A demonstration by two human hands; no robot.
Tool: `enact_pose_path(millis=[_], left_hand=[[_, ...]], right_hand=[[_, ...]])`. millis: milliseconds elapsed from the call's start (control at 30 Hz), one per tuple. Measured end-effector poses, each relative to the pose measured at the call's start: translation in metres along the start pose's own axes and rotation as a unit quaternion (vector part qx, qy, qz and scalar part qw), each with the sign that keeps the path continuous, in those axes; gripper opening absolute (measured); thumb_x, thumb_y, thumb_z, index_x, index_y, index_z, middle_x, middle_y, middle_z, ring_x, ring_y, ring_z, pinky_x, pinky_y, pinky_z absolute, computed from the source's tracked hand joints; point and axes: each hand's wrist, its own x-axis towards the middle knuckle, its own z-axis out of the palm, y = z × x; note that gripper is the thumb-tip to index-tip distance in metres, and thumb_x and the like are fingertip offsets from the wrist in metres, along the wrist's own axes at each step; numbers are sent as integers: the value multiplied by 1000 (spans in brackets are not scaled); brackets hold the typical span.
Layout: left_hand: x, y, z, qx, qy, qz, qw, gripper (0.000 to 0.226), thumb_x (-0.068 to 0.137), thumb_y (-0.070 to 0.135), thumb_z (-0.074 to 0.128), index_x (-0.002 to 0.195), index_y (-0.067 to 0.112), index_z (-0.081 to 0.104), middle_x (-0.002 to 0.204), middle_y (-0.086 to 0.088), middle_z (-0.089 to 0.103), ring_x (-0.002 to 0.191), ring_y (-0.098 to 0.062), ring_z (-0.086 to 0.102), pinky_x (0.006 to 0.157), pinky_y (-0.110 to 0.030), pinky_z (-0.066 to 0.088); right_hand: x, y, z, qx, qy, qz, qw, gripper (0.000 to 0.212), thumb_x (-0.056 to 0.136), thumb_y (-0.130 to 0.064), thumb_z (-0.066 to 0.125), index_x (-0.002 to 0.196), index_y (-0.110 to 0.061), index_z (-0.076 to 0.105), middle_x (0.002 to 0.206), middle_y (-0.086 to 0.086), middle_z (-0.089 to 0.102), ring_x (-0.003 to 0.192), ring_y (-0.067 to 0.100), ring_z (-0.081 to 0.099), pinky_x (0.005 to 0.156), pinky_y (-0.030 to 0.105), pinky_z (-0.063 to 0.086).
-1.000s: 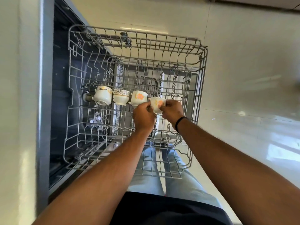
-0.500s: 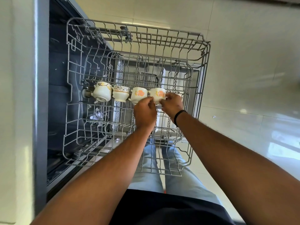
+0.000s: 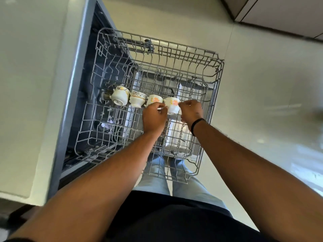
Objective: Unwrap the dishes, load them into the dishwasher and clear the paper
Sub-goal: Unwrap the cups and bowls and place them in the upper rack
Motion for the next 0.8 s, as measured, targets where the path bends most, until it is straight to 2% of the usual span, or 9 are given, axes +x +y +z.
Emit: enact_pose_path(millis=[67, 133, 200, 233, 300, 400, 467, 667, 800], left_hand=[[-10, 12, -15, -4, 10, 8, 1000, 19, 95, 22, 66, 103, 9, 76, 96, -1, 77, 70, -5, 66, 67, -24, 54], [-19, 23, -29, -29, 20, 4, 999, 19, 96, 25, 65, 101, 10, 76, 93, 1, 76, 73, -7, 67, 68, -27, 55], [-35, 30, -45, -60, 32, -12, 998, 17, 97, 25, 64, 99, 12, 75, 87, 4, 73, 72, -3, 65, 61, -15, 48], [-43, 33, -52, -74, 39, -17, 996, 16, 98, 24, 64, 96, 14, 75, 82, 7, 71, 69, -1, 63, 56, -10, 43], [-59, 33, -63, -116, 50, -28, 992, 16, 98, 25, 65, 89, 16, 75, 75, 9, 70, 65, -2, 63, 56, -13, 42], [-84, 32, -88, -195, 49, -53, 978, 14, 97, 30, 65, 87, 22, 73, 76, 3, 74, 72, -16, 71, 66, -37, 58], [-96, 33, -111, -232, 62, -69, 968, 14, 97, 28, 65, 85, 27, 71, 78, 0, 75, 78, -19, 74, 75, -44, 62], [-120, 19, -205, -304, 142, -76, 939, 15, 97, 26, 67, 87, 17, 73, 84, -8, 77, 77, -21, 76, 69, -35, 62], [-145, -11, -275, -369, 212, -83, 901, 13, 95, 21, 69, 85, 15, 74, 86, -11, 78, 73, -20, 75, 66, -32, 60]], right_hand=[[-23, -15, -10, 5, -23, -23, 999, 12, 87, -24, 67, 93, -13, 68, 86, 7, 70, 67, 26, 64, 65, 39, 60], [-45, -28, -16, 26, -59, -44, 997, 7, 91, -16, 65, 86, -12, 66, 78, 7, 63, 57, 22, 55, 52, 29, 50], [-71, -38, -18, 43, -88, -71, 993, 11, 94, -15, 63, 84, -13, 64, 76, 7, 62, 54, 19, 51, 48, 26, 45], [-83, -43, -17, 48, -99, -82, 990, 11, 95, -15, 63, 85, -14, 65, 74, 6, 62, 52, 18, 51, 47, 26, 44], [-106, -49, -13, 60, -127, -95, 985, 10, 96, -16, 63, 87, -12, 65, 71, 6, 61, 48, 17, 49, 46, 27, 42], [-140, -52, -2, 61, -170, -109, 978, 9, 97, -16, 63, 92, -10, 64, 70, 6, 62, 46, 15, 49, 47, 28, 43], [-160, -53, 7, 50, -192, -129, 972, 9, 97, -15, 62, 94, -8, 65, 70, 7, 62, 46, 14, 49, 47, 27, 43], [-232, -79, 59, 27, -250, -210, 945, 12, 95, -11, 64, 88, -3, 68, 64, 6, 62, 46, 16, 49, 44, 23, 40], [-297, -92, 120, -1, -305, -267, 914, 10, 95, -12, 65, 86, -7, 69, 72, 12, 65, 55, 21, 54, 54, 30, 49]])
